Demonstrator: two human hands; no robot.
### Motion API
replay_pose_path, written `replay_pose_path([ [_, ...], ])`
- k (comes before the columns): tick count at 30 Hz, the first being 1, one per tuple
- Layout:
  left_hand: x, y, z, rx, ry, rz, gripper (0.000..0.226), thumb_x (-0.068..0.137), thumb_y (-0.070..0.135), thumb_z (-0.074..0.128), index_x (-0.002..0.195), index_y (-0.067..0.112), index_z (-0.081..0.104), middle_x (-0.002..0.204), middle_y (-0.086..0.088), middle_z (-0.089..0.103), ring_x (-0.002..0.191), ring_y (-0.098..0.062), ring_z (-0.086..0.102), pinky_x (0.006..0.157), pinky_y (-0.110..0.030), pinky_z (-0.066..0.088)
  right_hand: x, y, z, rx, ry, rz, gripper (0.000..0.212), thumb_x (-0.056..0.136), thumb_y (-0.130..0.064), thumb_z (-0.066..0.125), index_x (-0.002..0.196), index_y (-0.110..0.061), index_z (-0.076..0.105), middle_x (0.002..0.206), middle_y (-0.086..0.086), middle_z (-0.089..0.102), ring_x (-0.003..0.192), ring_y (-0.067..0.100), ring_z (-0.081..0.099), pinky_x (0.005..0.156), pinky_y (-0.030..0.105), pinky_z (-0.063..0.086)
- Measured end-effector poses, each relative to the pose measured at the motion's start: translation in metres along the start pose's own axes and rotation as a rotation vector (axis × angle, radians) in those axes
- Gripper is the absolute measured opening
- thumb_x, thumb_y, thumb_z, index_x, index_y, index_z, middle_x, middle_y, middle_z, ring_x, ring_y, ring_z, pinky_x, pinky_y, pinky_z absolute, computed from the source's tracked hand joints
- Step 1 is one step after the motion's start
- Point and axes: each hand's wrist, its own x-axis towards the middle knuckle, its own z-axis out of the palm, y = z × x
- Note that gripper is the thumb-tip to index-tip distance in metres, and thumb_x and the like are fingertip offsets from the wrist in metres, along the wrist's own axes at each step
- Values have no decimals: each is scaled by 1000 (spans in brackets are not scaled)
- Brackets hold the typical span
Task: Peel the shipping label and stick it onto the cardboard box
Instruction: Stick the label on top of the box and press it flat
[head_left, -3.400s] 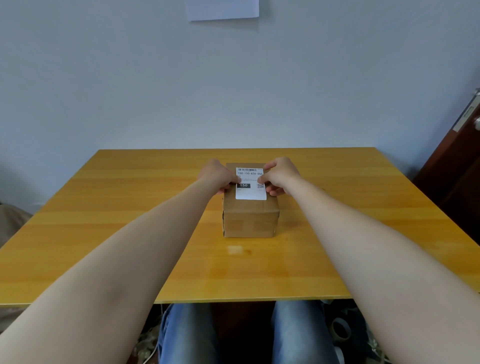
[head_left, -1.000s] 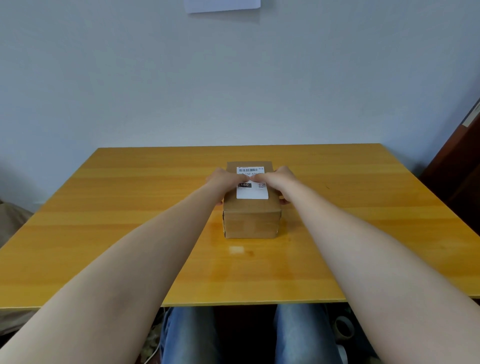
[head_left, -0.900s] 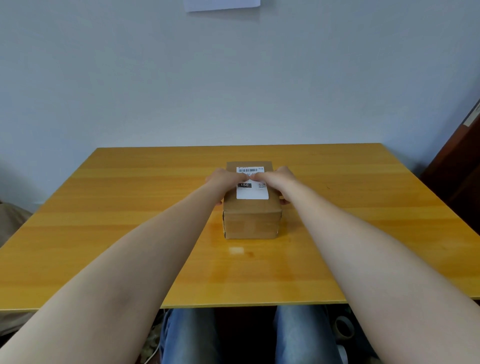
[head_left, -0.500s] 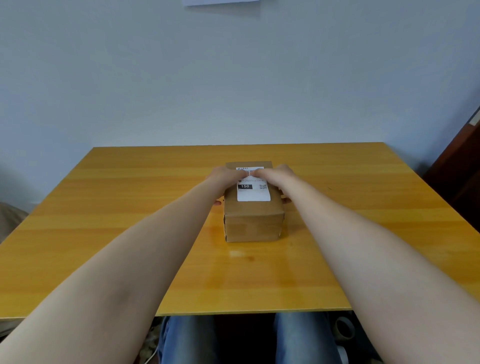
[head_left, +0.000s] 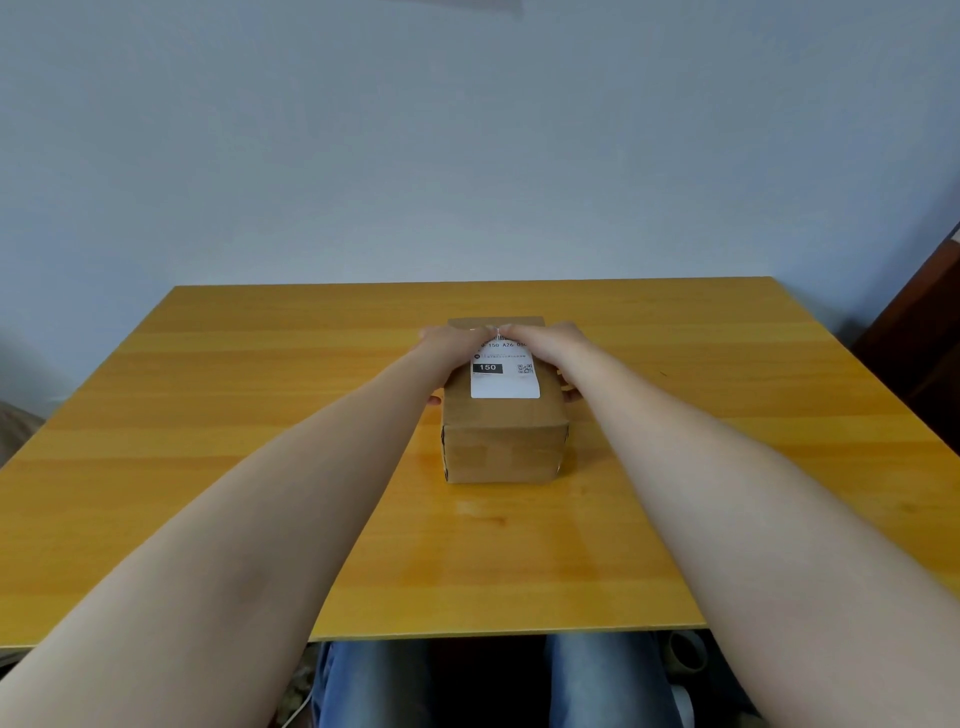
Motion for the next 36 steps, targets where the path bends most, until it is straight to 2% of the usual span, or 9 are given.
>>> replay_pose_path([
  [3,1,-2,-2,-26,3,5,95,72,78,59,144,16,52,108,-3,75,88,-28,66,63,-43,51,6,5,0,33,-5,9,79,82,-72,68,139,-18,58,120,5,73,80,24,64,55,31,44],
  [8,-2,-7,-5,-30,-7,33,64,95,71,46,132,21,60,117,-3,70,106,-30,63,67,-41,47,9,9,-2,60,-3,13,62,95,-68,54,127,-16,65,117,7,74,89,29,67,59,32,46],
  [16,-4,-10,-7,-83,-23,46,60,101,65,33,134,24,59,120,-4,69,100,-28,63,88,-48,52,-4,10,-7,94,2,3,52,102,-58,47,123,-15,66,105,7,73,80,29,66,63,36,52],
  [19,-10,-10,-7,-41,-44,73,68,91,74,38,135,27,59,124,-4,67,109,-31,63,94,-52,53,-12,11,-7,78,-18,5,52,97,-63,52,121,-19,66,108,5,73,86,30,68,62,36,51],
  [22,-14,-13,-6,5,-65,103,67,85,71,59,131,23,61,120,-5,70,109,-33,67,93,-56,55,-19,11,-4,38,-35,-6,54,92,-65,60,123,-20,66,110,5,73,88,30,69,59,35,50],
  [26,-18,-18,-3,14,-57,160,52,76,63,79,109,25,65,116,-7,72,110,-32,67,88,-57,59,-26,12,-1,-66,-19,-35,58,82,-63,72,121,-21,66,113,6,72,88,28,70,63,37,54],
  [29,-23,-22,-3,-8,-53,154,68,68,66,83,118,22,67,117,-8,71,108,-32,68,85,-52,60,-28,15,2,-90,6,-40,66,70,-66,77,119,-23,66,111,4,72,95,29,71,68,39,58],
  [33,-14,-28,2,-99,-63,140,102,49,77,79,130,16,65,122,-10,67,107,-34,68,82,-47,62,-30,19,4,-78,47,-69,62,76,-67,78,115,-21,61,112,4,71,103,29,71,65,37,54],
  [36,9,-34,8,-176,-57,140,102,54,73,75,137,14,62,127,-13,66,103,-34,71,84,-48,63,-26,23,5,-20,52,-75,65,76,-67,78,117,-19,64,111,4,74,100,30,73,67,38,57],
])
